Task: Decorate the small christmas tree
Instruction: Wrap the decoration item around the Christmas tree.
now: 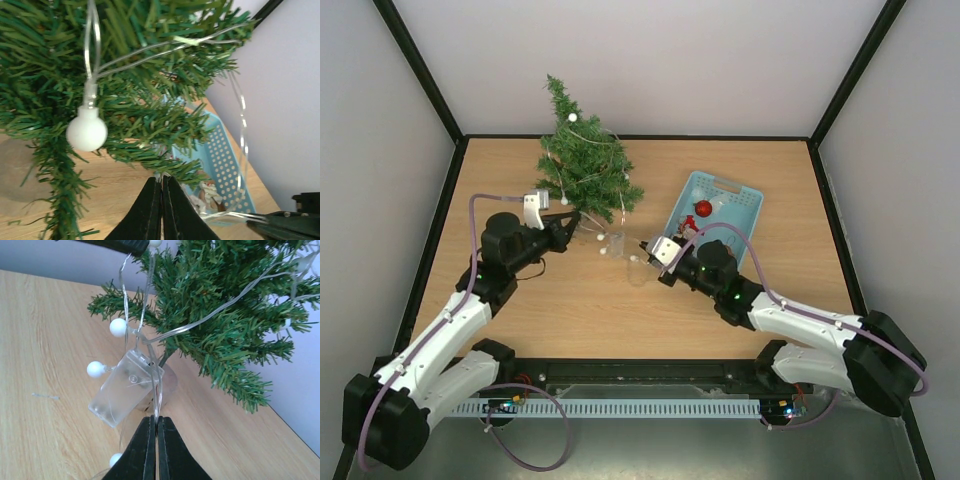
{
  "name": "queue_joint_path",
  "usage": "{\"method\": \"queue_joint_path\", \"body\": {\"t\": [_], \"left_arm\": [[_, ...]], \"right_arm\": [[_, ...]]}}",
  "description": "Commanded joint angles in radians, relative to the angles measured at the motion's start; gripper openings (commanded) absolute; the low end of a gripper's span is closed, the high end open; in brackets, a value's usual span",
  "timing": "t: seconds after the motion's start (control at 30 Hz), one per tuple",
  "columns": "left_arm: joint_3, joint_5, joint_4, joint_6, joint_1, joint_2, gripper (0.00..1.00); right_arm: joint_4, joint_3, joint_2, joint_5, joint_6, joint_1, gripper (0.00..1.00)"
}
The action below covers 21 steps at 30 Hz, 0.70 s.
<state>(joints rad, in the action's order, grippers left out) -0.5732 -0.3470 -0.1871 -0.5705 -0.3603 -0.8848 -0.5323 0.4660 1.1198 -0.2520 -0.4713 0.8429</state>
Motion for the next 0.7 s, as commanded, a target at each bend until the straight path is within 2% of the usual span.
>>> {"method": "queue_joint_path", "body": {"t": [0.0,0.13,0.27,0.43,0.67], "left_arm": [[-0.038,0.041,0.077,0.038,0.018,0.0,0.02],[-0.044,0.006,0.107,0.065,0.024,-0.004,0.02],[-0.039,-0.175,0.05,0.094,0.024,-0.009,0.02],[-0.018,-0.391,-0.076,0.051,0.024,-0.044,0.02],[-0.04,-0.407,0.013,0.096,0.024,-0.09,0.02]], "right_arm": [[-0.076,-0.017,-0.043,0.052,0.013,0.005,0.02],[-0.102,-0.018,-0.087,0.047,0.041,0.005,0.02],[-0.051,0.052,-0.049,0.04,0.095,0.005,0.02],[-0.001,0.155,0.016,0.072,0.213,0.005,0.02],[0.022,0.213,0.035,0.075,0.283,0.005,0.02]]}}
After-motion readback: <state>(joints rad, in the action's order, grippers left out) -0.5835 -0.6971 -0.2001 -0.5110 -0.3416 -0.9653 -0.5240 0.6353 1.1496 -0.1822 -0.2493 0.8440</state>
